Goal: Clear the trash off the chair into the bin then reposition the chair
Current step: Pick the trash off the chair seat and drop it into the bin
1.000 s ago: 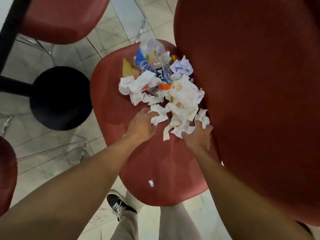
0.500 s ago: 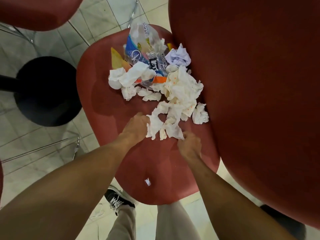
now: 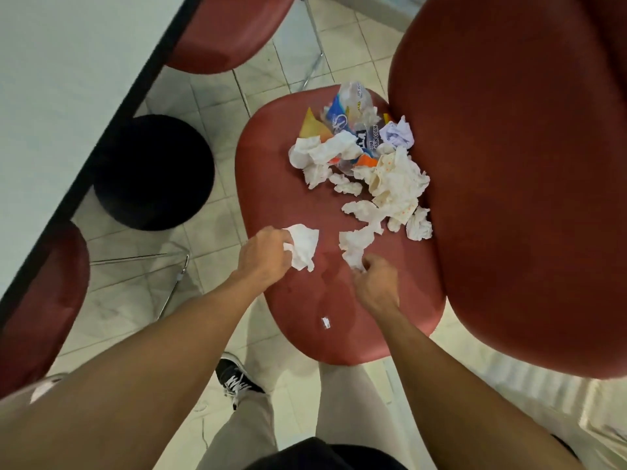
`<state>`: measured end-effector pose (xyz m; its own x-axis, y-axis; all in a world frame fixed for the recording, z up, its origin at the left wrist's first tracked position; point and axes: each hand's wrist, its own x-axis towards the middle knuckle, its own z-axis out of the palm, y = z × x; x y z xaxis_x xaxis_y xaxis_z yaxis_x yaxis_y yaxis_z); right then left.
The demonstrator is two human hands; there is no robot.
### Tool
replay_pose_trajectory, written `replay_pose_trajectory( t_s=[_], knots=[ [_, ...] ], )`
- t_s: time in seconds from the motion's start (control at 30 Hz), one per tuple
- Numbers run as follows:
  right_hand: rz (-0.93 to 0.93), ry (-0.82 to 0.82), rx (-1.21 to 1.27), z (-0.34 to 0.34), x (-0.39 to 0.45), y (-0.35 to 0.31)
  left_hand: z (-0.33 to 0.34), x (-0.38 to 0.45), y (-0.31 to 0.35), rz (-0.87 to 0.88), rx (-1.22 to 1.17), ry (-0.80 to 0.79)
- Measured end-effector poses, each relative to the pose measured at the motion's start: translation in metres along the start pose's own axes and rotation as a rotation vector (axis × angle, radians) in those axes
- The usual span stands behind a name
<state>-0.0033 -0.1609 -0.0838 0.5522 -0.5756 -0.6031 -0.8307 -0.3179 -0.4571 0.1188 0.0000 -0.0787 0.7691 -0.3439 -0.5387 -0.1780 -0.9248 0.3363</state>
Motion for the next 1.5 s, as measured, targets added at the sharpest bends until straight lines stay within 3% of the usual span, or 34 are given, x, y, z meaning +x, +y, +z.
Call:
replay_pose_trajectory(
  t_s=[0.5,0.7,1.13,1.5],
  knots=[
    [-0.261,0.044,-0.017,0.087,-0.196,-0.065,-0.062,-0.202,-0.153,-0.086,-0.172,0.219],
    [-0.381,-0.025,-0.082,0.132,-0.254,-0.079,-0.069,-0.260,-0.218,-0.099,-0.193,0.283],
    [-0.766,-0.212,-0.242,0.169,-0.319,-0.116,-0.043,-0.336,-0.267,-0.385,-0.354,0.426],
    [-0.827,-0.373,-0.428,0.219,-0.361,-0.129,-0.019,-0.375,-0.325,-0.555,-0.383,0.387]
  ],
)
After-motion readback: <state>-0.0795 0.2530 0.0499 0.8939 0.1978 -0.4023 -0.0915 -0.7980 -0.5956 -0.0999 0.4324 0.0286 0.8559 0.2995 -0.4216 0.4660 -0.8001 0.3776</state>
